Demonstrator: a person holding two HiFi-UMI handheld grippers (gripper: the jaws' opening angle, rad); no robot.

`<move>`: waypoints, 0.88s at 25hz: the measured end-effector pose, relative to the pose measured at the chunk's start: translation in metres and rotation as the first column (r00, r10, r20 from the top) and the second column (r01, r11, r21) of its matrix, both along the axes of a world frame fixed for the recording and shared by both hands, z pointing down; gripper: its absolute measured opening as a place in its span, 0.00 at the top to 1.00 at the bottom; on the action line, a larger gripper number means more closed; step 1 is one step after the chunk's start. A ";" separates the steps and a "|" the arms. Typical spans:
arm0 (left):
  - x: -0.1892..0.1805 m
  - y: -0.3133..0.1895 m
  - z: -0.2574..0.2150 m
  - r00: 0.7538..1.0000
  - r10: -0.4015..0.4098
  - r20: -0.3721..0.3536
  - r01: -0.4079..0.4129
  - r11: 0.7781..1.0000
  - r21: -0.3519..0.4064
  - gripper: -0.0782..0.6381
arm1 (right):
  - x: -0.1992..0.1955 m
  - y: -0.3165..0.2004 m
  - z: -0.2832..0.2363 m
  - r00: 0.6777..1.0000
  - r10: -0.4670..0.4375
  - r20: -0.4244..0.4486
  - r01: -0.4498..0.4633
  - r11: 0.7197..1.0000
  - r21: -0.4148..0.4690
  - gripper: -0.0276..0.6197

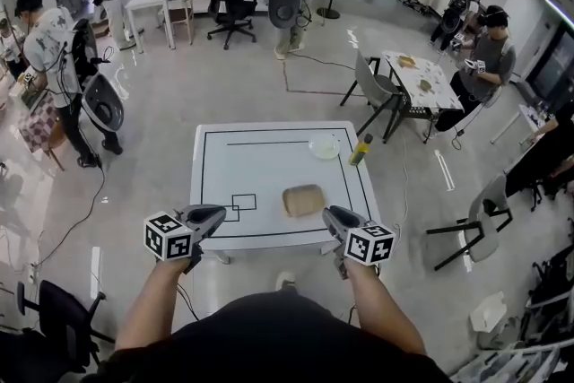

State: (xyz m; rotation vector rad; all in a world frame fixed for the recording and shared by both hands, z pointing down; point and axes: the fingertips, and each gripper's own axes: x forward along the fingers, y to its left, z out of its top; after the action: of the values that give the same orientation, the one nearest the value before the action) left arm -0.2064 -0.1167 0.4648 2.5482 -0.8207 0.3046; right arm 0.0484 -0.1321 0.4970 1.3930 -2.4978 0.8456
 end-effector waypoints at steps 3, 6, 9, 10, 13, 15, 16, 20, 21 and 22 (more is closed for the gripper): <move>0.004 -0.018 0.002 1.000 -0.007 0.001 0.007 1.000 -0.006 0.86 | 0.005 -0.019 0.002 1.000 -0.001 0.000 0.001 1.000 -0.006 0.80; 0.009 -0.034 0.000 1.000 -0.010 -0.004 0.010 1.000 -0.007 0.86 | 0.009 -0.036 0.001 1.000 -0.007 -0.004 0.007 1.000 -0.009 0.80; 0.013 -0.045 0.002 1.000 -0.013 -0.005 0.013 1.000 -0.013 0.86 | 0.014 -0.052 0.001 1.000 -0.010 -0.007 0.010 1.000 -0.009 0.80; 0.014 -0.048 0.004 1.000 -0.015 -0.006 0.015 1.000 -0.018 0.86 | 0.017 -0.056 0.001 1.000 -0.010 -0.008 0.010 1.000 -0.009 0.80; 0.015 -0.057 0.008 1.000 -0.023 -0.008 0.023 0.999 -0.030 0.86 | 0.024 -0.070 0.001 1.000 -0.007 -0.009 0.007 1.000 -0.007 0.80; 0.016 -0.064 0.007 1.000 -0.028 -0.006 0.028 0.999 -0.030 0.86 | 0.026 -0.078 -0.001 1.000 -0.007 -0.005 0.007 1.000 -0.007 0.81; 0.016 -0.068 0.006 1.000 -0.030 -0.005 0.030 0.999 -0.029 0.86 | 0.028 -0.081 -0.001 1.000 -0.007 -0.003 0.007 1.000 -0.008 0.80; 0.022 -0.085 0.003 0.999 -0.043 -0.009 0.042 0.999 -0.027 0.86 | 0.036 -0.098 0.001 1.000 -0.013 -0.008 0.013 1.000 -0.016 0.80; 0.023 -0.089 0.003 0.999 -0.044 -0.010 0.044 0.999 -0.028 0.86 | 0.037 -0.102 0.002 1.000 -0.016 -0.008 0.016 1.000 -0.017 0.80; 0.025 -0.092 0.004 0.999 -0.044 -0.011 0.043 0.999 -0.030 0.86 | 0.038 -0.106 0.002 1.000 -0.019 -0.008 0.018 1.000 -0.017 0.80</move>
State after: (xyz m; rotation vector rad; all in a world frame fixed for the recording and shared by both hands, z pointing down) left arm -0.1814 -0.2087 0.4688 2.4985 -0.8598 0.2862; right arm 0.0867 -0.2378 0.4990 1.3631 -2.4880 0.8540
